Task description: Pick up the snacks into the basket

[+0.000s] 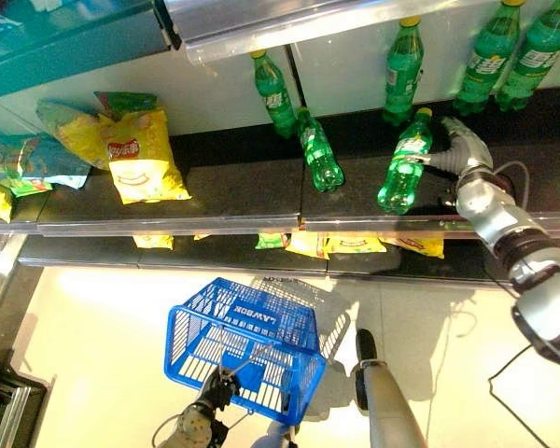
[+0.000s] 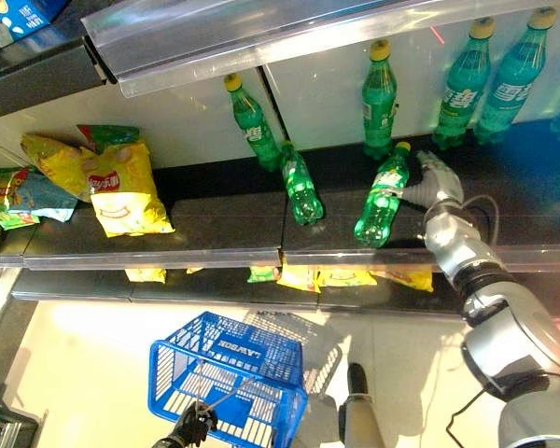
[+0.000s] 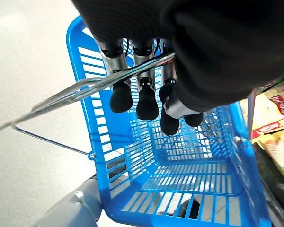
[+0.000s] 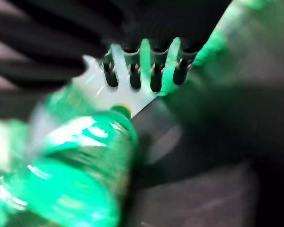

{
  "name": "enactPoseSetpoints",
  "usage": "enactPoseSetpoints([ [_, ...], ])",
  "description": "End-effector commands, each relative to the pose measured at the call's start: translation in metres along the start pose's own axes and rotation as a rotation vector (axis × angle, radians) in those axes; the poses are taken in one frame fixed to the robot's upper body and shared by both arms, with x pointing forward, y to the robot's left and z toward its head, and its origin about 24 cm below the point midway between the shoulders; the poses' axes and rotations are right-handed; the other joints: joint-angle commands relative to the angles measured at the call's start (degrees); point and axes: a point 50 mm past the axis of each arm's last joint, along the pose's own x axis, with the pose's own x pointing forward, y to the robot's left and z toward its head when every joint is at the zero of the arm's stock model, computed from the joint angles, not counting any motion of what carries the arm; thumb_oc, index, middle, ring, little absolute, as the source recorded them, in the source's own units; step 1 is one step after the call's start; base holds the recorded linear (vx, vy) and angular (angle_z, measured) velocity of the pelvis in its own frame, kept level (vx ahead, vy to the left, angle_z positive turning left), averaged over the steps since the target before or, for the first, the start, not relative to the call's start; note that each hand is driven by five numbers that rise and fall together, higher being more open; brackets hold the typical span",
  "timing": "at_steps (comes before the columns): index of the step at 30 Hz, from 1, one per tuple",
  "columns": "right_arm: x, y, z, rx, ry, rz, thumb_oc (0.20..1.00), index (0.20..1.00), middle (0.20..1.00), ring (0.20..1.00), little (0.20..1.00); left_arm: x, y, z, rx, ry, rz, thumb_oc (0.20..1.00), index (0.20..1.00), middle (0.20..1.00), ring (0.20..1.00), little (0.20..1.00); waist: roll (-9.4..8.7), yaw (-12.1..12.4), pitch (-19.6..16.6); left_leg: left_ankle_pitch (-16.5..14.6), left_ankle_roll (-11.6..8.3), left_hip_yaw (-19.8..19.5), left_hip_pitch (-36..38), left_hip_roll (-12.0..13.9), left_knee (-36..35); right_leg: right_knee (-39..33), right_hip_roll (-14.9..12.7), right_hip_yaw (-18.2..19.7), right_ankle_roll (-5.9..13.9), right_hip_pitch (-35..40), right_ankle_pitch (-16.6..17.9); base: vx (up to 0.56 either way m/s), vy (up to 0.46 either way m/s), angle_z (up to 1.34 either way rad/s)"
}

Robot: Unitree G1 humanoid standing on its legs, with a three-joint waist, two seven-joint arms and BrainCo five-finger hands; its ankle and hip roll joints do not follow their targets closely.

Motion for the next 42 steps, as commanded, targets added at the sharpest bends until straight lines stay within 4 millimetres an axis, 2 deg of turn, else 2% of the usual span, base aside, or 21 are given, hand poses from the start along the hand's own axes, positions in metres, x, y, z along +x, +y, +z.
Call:
enactPoseSetpoints([
  [1, 0.003, -0.014, -0.017, -0.312, -0.009, 0.024, 1.0, 1.0, 1.0, 1.0, 1.0, -0.015, 0.026, -0.033, 0.062, 0.07, 0.061, 0.2, 0.2, 0.2, 0.2, 0.2, -4.63, -0.1, 2.0, -4.2, 0.43, 0.1, 3.2, -2.4, 4.0, -14.0, -2.2, 3.1, 9.07, 7.2, 4.9, 0.0, 0.0, 0.0],
  [4, -0.004, -0.012, -0.035, -0.549, -0.026, 0.108, 1.0, 1.0, 1.0, 1.0, 1.0, -0.015, 0.028, -0.033, 0.051, 0.07, 0.066, 0.2, 0.2, 0.2, 0.2, 0.2, -5.42, 0.1, 2.0, -4.1, 0.35, -0.3, 3.0, -2.3, 4.0, -14.1, -2.2, 2.9, 9.07, 7.2, 5.0, -0.04, -0.021, 0.02],
  [9, -0.012, -0.005, -0.047, -0.689, -0.051, 0.203, 1.0, 1.0, 1.0, 1.0, 1.0, -0.017, 0.03, -0.036, 0.025, 0.082, 0.075, 0.2, 0.2, 0.2, 0.2, 0.2, -6.21, 0.2, 2.0, -3.9, 0.14, -0.5, 2.9, -2.0, 3.9, -14.4, -2.0, 2.5, 8.99, 7.3, 5.0, -0.02, -0.029, 0.06],
  [15, -0.018, 0.005, -0.048, -0.76, -0.1, 0.291, 1.0, 1.0, 1.0, 1.0, 1.0, -0.017, 0.034, -0.039, -0.003, 0.094, 0.089, 0.2, 0.2, 0.2, 0.2, 0.2, -7.4, 0.6, 2.2, -3.4, -0.16, -1.2, 2.9, -1.4, 3.3, -14.3, -1.4, 2.0, 8.7, 7.4, 4.8, -0.02, -0.032, 0.04],
  [25, -0.023, 0.005, -0.041, -0.759, -0.19, 0.326, 1.0, 1.0, 1.0, 1.0, 1.0, -0.019, 0.039, -0.042, -0.025, 0.102, 0.101, 0.2, 0.2, 0.2, 0.2, 0.2, -9.1, 0.9, 2.3, -2.8, -0.64, -1.8, 3.2, -0.6, 2.6, -14.2, -1.0, 0.7, 8.34, 7.6, 4.2, 0.0, -0.018, 0.04],
  [30, -0.02, -0.013, -0.032, -0.728, -0.249, 0.281, 1.0, 1.0, 1.0, 1.0, 1.0, -0.023, 0.046, -0.047, -0.014, 0.111, 0.108, 0.2, 0.2, 0.2, 0.2, 0.2, -9.86, 1.0, 2.3, -2.6, -0.83, -2.0, 3.5, -0.2, 2.4, -14.2, -1.0, 0.3, 8.38, 7.9, 4.1, 0.0, 0.0, 0.0],
  [31, -0.019, -0.022, -0.032, -0.708, -0.246, 0.251, 1.0, 1.0, 1.0, 1.0, 1.0, -0.025, 0.048, -0.049, -0.008, 0.114, 0.114, 0.2, 0.2, 0.2, 0.2, 0.2, -10.03, 1.1, 2.2, -2.6, -0.87, -2.0, 3.5, -0.2, 2.4, -14.3, -1.0, 0.2, 8.36, 8.0, 4.1, 0.0, 0.0, 0.0],
  [32, -0.016, -0.043, -0.027, -0.677, -0.268, 0.168, 1.0, 1.0, 1.0, 1.0, 1.0, -0.027, 0.053, -0.053, -0.003, 0.123, 0.126, 0.2, 0.2, 0.2, 0.2, 0.2, -10.54, 0.9, 2.1, -2.6, -0.9, -1.9, 3.7, -0.1, 2.2, -14.3, -1.0, 0.1, 8.44, 8.0, 4.2, 0.0, 0.0, 0.0],
  [33, -0.016, -0.044, -0.027, -0.677, -0.268, 0.168, 1.0, 1.0, 1.0, 1.0, 1.0, -0.027, 0.053, -0.053, -0.003, 0.122, 0.126, 0.2, 0.2, 0.2, 0.2, 0.2, -10.5, 0.9, 2.1, -2.6, -0.9, -1.9, 3.7, -0.1, 2.2, -14.3, -1.0, 0.1, 8.45, 8.0, 4.1, 0.0, 0.0, 0.0],
  [34, -0.015, -0.054, -0.024, -0.66, -0.279, 0.132, 1.0, 1.0, 1.0, 1.0, 1.0, -0.029, 0.055, -0.055, 0.003, 0.126, 0.131, 0.2, 0.2, 0.2, 0.2, 0.2, -10.74, 0.8, 2.1, -2.5, -0.91, -1.9, 3.7, -0.1, 2.1, -14.3, -1.0, 0.0, 8.48, 7.9, 4.2, 0.0, 0.0, 0.0],
  [35, -0.017, -0.071, -0.011, -0.662, -0.352, 0.086, 1.0, 1.0, 1.0, 1.0, 1.0, -0.033, 0.06, -0.06, 0.015, 0.139, 0.14, 0.2, 0.2, 0.2, 0.2, 0.2, -11.48, 0.6, 2.0, -2.6, -0.88, -1.9, 3.8, 0.0, 2.1, -14.2, -0.9, -0.1, 8.46, 7.9, 4.1, 0.0, 0.0, 0.0],
  [42, -0.021, -0.101, -0.007, -0.633, -0.389, 0.023, 1.0, 1.0, 1.0, 1.0, 1.0, -0.036, 0.066, -0.064, 0.034, 0.149, 0.152, 0.2, 0.2, 0.2, 0.2, 0.2, -12.38, 0.2, 2.0, -3.2, -0.67, -1.8, 3.9, 0.0, 2.3, -14.0, -0.8, 0.1, 8.5, 7.9, 4.1, 0.0, 0.0, 0.0],
])
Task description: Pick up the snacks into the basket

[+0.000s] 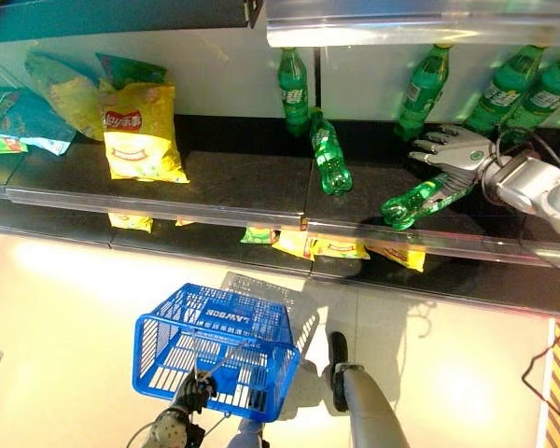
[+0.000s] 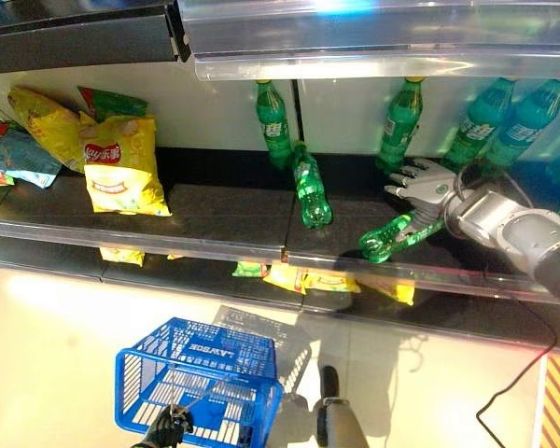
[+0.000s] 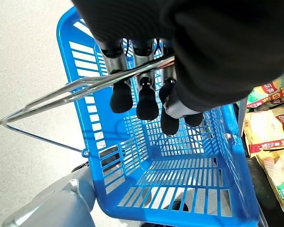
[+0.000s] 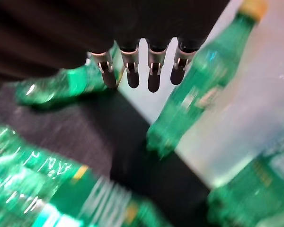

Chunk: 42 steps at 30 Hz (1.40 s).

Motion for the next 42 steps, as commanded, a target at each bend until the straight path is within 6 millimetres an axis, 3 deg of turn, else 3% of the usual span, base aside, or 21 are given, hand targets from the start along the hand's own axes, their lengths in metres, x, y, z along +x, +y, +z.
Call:
enactPoseSetpoints([
  [1, -0.016, -0.018, -0.032, 0.03, 0.09, -0.068, 1.0, 1.0, 1.0, 1.0, 1.0, -0.022, 0.035, -0.041, 0.098, 0.097, 0.068, 0.2, 0.2, 0.2, 0.2, 0.2, -4.92, -0.1, 1.8, -3.8, 0.29, -0.3, 3.9, -1.6, 2.8, -12.4, -0.9, 3.2, 8.39, 6.0, 4.0, 0.0, 0.0, 0.0],
  [8, -0.027, 0.0, -0.038, 0.054, 0.116, 0.006, 1.0, 1.0, 1.0, 1.0, 1.0, -0.022, 0.041, -0.042, 0.116, 0.101, 0.073, 0.2, 0.2, 0.2, 0.2, 0.2, -5.47, -0.3, 1.9, -4.1, 0.28, -0.5, 4.2, -1.5, 2.8, -11.9, -0.9, 2.9, 8.33, 6.0, 3.8, 0.0, 0.0, 0.0],
  [18, -0.021, 0.012, -0.026, 0.087, 0.094, 0.045, 1.0, 1.0, 1.0, 1.0, 1.0, -0.021, 0.042, -0.043, 0.114, 0.112, 0.072, 0.2, 0.2, 0.2, 0.2, 0.2, -4.94, -0.2, 2.5, -3.8, 0.12, -0.6, 4.0, -1.7, 2.6, -12.0, -0.8, 3.4, 8.21, 5.4, 3.8, 0.0, 0.0, 0.0],
  [42, -0.024, 0.042, -0.021, 0.149, 0.126, 0.165, 1.0, 1.0, 1.0, 1.0, 1.0, -0.015, 0.035, -0.032, 0.078, 0.074, 0.045, 0.2, 0.2, 0.2, 0.2, 0.2, -0.94, -0.8, 5.4, -2.3, -0.73, -0.5, 1.5, -2.1, 2.7, -8.1, -1.8, 4.0, 7.41, 1.1, 2.2, 0.0, -0.015, 0.01],
])
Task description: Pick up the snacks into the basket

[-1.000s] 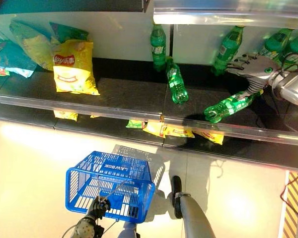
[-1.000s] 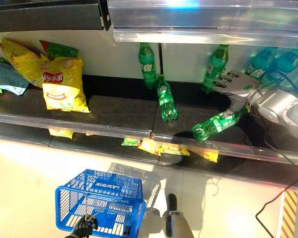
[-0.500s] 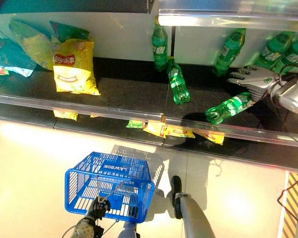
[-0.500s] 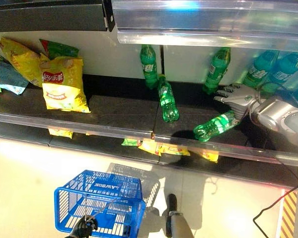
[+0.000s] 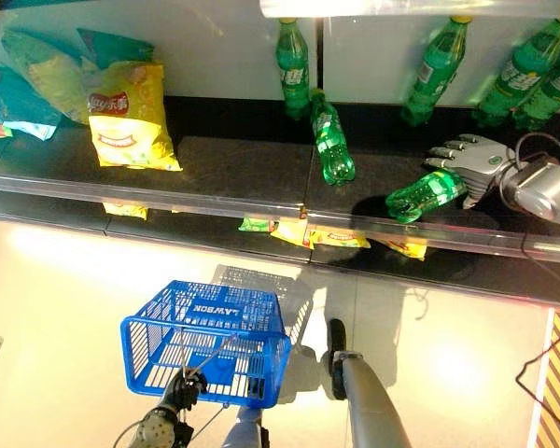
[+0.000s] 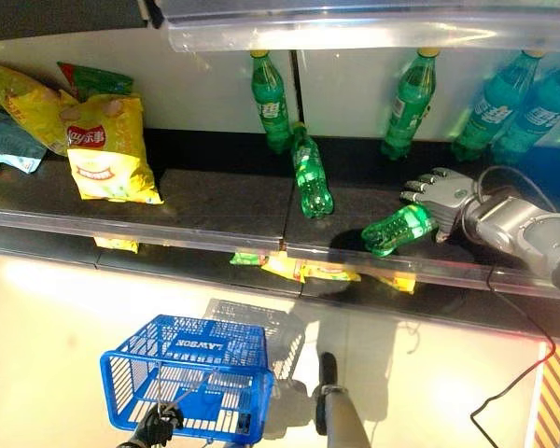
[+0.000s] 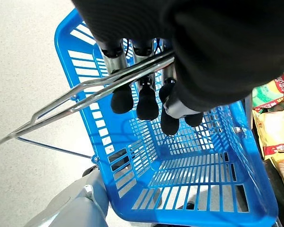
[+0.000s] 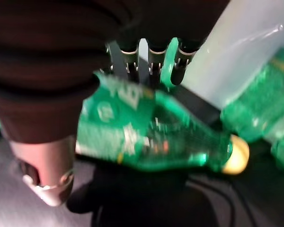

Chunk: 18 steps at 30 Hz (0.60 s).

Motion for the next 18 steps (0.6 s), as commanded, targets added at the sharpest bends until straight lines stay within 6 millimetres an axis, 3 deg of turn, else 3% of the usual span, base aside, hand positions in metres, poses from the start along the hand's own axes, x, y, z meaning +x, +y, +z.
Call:
enactPoseSetpoints([
  [1, -0.007, -0.005, -0.02, 0.037, 0.084, -0.026, 1.0, 1.0, 1.0, 1.0, 1.0, -0.017, 0.022, -0.034, 0.066, 0.107, 0.038, 0.2, 0.2, 0.2, 0.2, 0.2, -2.6, -0.6, 3.2, -2.5, -0.55, -0.4, 4.5, -1.8, 2.7, -10.7, -1.5, 3.5, 8.56, 5.2, 3.3, 0.0, -0.028, 0.03],
  [3, -0.008, 0.001, -0.02, 0.037, 0.09, -0.005, 1.0, 1.0, 1.0, 1.0, 1.0, -0.015, 0.018, -0.022, 0.057, 0.047, 0.027, 0.2, 0.2, 0.2, 0.2, 0.2, -1.9, -0.5, 3.7, -2.3, -0.6, -0.6, 4.3, -1.8, 2.4, -10.3, -1.5, 3.6, 8.57, 4.5, 3.3, 0.0, -0.042, 0.05],
  [11, -0.004, 0.012, -0.019, 0.06, 0.123, 0.027, 1.0, 1.0, 1.0, 1.0, 1.0, -0.014, 0.015, -0.017, 0.031, 0.025, 0.032, 0.2, 0.2, 0.2, 0.2, 0.2, -0.5, -0.2, 4.6, -2.1, -0.57, -0.7, 3.9, -2.1, 2.6, -9.1, -1.9, 3.7, 8.47, 3.3, 3.0, -0.01, -0.021, 0.03],
  [12, -0.004, 0.013, -0.02, 0.064, 0.129, 0.028, 0.931, 0.931, 0.931, 0.931, 0.931, -0.014, 0.015, -0.017, 0.026, 0.025, 0.034, 0.2, 0.2, 0.2, 0.2, 0.2, -0.38, -0.2, 4.7, -2.1, -0.55, -0.7, 3.8, -2.2, 2.6, -8.9, -1.9, 3.8, 8.44, 3.1, 3.0, -0.01, -0.027, 0.04],
  [13, -0.002, 0.014, -0.019, 0.065, 0.131, 0.028, 0.542, 0.542, 0.542, 0.542, 0.542, -0.014, 0.015, -0.017, 0.02, 0.027, 0.036, 0.2, 0.2, 0.2, 0.2, 0.2, -0.29, -0.2, 4.8, -2.1, -0.56, -0.6, 3.6, -2.2, 2.8, -8.8, -1.9, 3.9, 8.45, 2.8, 3.1, -0.01, -0.033, 0.04],
  [14, 0.001, 0.013, -0.018, 0.08, 0.141, 0.02, 0.335, 0.335, 0.335, 0.335, 0.335, -0.013, 0.013, -0.016, 0.017, 0.023, 0.033, 0.2, 0.2, 0.2, 0.2, 0.2, -0.08, -0.1, 5.0, -2.2, -0.54, -0.5, 3.3, -2.2, 3.0, -8.5, -2.0, 4.0, 8.41, 2.5, 3.1, 0.0, 0.0, 0.0],
  [16, 0.002, 0.013, -0.018, 0.084, 0.148, 0.018, 0.209, 0.209, 0.209, 0.209, 0.209, -0.013, 0.013, -0.016, 0.016, 0.024, 0.035, 0.2, 0.2, 0.2, 0.2, 0.2, 0.04, 0.0, 5.2, -2.2, -0.54, -0.5, 3.2, -2.2, 3.1, -8.3, -2.0, 4.1, 8.39, 2.3, 3.1, 0.0, 0.0, 0.0],
  [18, 0.004, 0.015, -0.018, 0.091, 0.16, 0.02, 0.206, 0.206, 0.206, 0.206, 0.206, -0.012, 0.013, -0.015, 0.014, 0.023, 0.041, 0.2, 0.2, 0.2, 0.2, 0.2, 0.32, 0.1, 5.5, -2.1, -0.54, -0.5, 3.1, -2.2, 3.3, -7.7, -2.1, 4.2, 8.36, 1.8, 3.0, 0.0, 0.0, 0.0],
])
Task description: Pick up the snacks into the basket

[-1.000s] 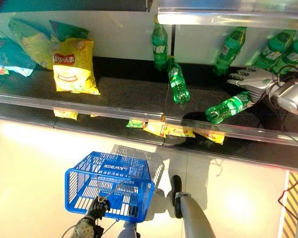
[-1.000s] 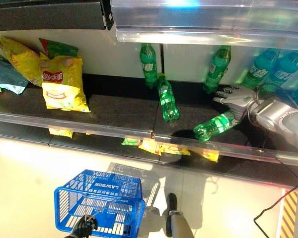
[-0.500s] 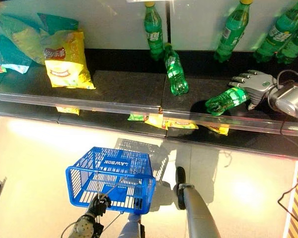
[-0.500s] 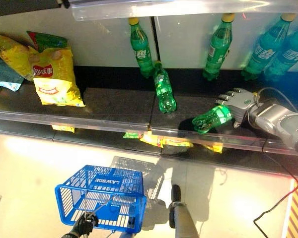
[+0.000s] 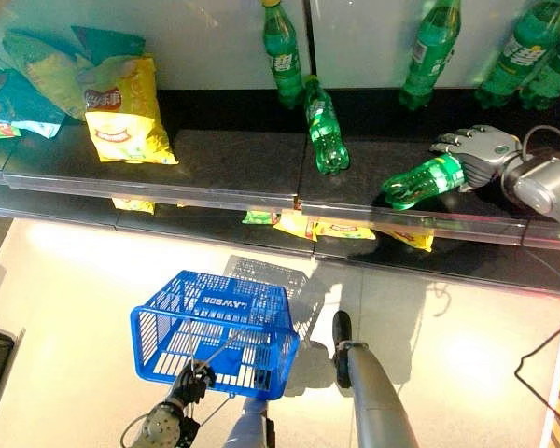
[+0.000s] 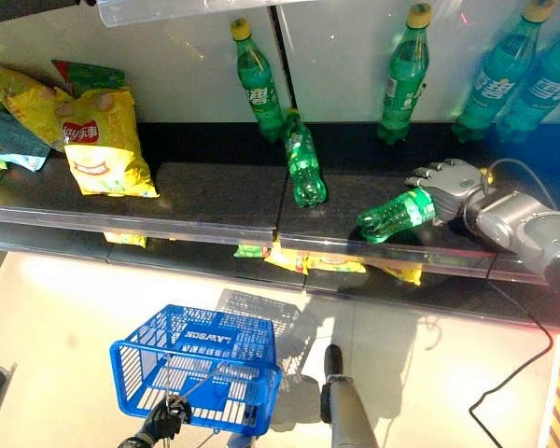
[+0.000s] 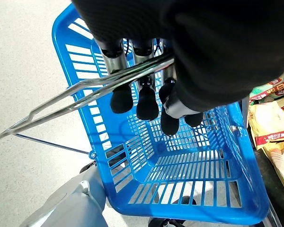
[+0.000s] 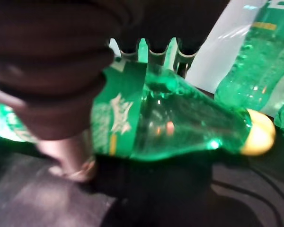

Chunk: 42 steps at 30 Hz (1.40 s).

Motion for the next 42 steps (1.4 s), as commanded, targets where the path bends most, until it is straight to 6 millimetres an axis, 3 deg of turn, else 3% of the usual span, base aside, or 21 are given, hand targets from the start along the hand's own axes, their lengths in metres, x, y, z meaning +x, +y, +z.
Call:
enactPoseSetpoints([
  [1, -0.009, 0.02, -0.018, -0.042, 0.09, 0.108, 0.206, 0.206, 0.206, 0.206, 0.206, -0.012, 0.018, -0.024, 0.012, 0.075, 0.064, 0.2, 0.2, 0.2, 0.2, 0.2, -0.65, 0.2, 5.0, -2.7, -0.07, -0.6, 4.2, -2.4, 3.3, -11.0, -1.6, 4.8, 9.27, 4.3, 4.0, 0.0, 0.0, 0.0],
  [11, -0.007, 0.03, -0.017, -0.021, 0.119, 0.11, 0.2, 0.2, 0.2, 0.2, 0.2, -0.01, 0.013, -0.021, 0.001, 0.068, 0.061, 0.2, 0.2, 0.2, 0.2, 0.2, 0.25, 0.3, 5.9, -2.3, -0.1, -1.1, 4.6, -2.3, 2.5, -9.5, -2.1, 4.5, 9.21, 3.7, 3.4, 0.0, -0.002, 0.0],
  [18, -0.003, 0.033, -0.005, -0.016, 0.082, 0.117, 0.2, 0.2, 0.2, 0.2, 0.2, -0.01, 0.016, -0.023, 0.016, 0.085, 0.063, 0.2, 0.2, 0.2, 0.2, 0.2, -0.9, 0.5, 5.4, -2.8, 0.02, -1.6, 5.6, -2.3, 3.1, -10.4, -2.3, 4.2, 9.46, 5.0, 4.3, -0.02, 0.005, 0.01],
  [24, 0.009, 0.013, 0.012, 0.041, 0.024, 0.048, 0.2, 0.2, 0.2, 0.2, 0.2, -0.007, 0.042, -0.022, 0.035, 0.101, 0.126, 0.2, 0.2, 0.2, 0.2, 0.2, -4.5, 1.8, 3.5, -5.6, 0.63, -4.1, 7.7, -2.8, 6.5, -12.4, -2.0, 4.2, 9.71, 9.1, 6.0, -0.02, 0.012, 0.07],
  [25, 0.011, 0.007, 0.017, 0.114, 0.012, 0.01, 0.2, 0.2, 0.2, 0.2, 0.2, -0.005, 0.05, -0.02, 0.03, 0.101, 0.153, 0.2, 0.2, 0.2, 0.2, 0.2, -5.86, 1.8, 2.2, -7.2, 1.08, -4.5, 9.5, -2.5, 7.4, -14.3, -1.8, 4.2, 9.96, 12.0, 6.6, 0.0, 0.027, 0.04],
  [29, 0.01, -0.002, 0.032, 0.259, -0.047, -0.047, 0.2, 0.2, 0.2, 0.2, 0.2, -0.004, 0.062, -0.016, 0.039, 0.089, 0.183, 0.2, 0.2, 0.2, 0.2, 0.2, -8.17, 1.5, 0.1, -8.4, 1.86, -4.2, 11.5, -2.0, 8.2, -18.1, -1.4, 4.3, 10.56, 16.1, 8.6, 0.01, 0.054, 0.06],
  [37, -0.033, 0.016, 0.043, 0.597, -0.114, -0.1, 0.2, 0.2, 0.2, 0.2, 0.2, -0.011, 0.081, -0.004, 0.062, 0.004, 0.217, 0.2, 0.2, 0.2, 0.2, 0.2, -12.02, -0.4, -5.7, -13.1, 4.15, -1.8, 16.6, -1.9, 9.5, -25.0, -0.4, 6.8, 13.43, 24.1, 12.4, 0.01, 0.164, -0.14],
  [40, -0.051, 0.029, 0.042, 0.63, -0.094, -0.079, 0.2, 0.2, 0.2, 0.2, 0.2, -0.015, 0.08, 0.002, 0.084, -0.035, 0.19, 0.2, 0.2, 0.2, 0.2, 0.2, -12.91, -1.0, -7.0, -14.4, 5.45, -0.5, 18.2, -2.8, 9.4, -25.3, -1.3, 8.3, 14.87, 26.0, 13.2, -0.04, 0.271, -0.36],
  [42, -0.061, 0.026, 0.042, 0.611, -0.113, -0.084, 0.2, 0.2, 0.2, 0.2, 0.2, -0.015, 0.082, 0.009, 0.108, -0.067, 0.179, 0.2, 0.2, 0.2, 0.2, 0.2, -13.69, -1.5, -7.3, -15.1, 6.16, 0.7, 18.5, -3.8, 9.7, -26.4, -2.1, 9.7, 16.04, 26.6, 14.7, -0.1, 0.232, -0.25],
])
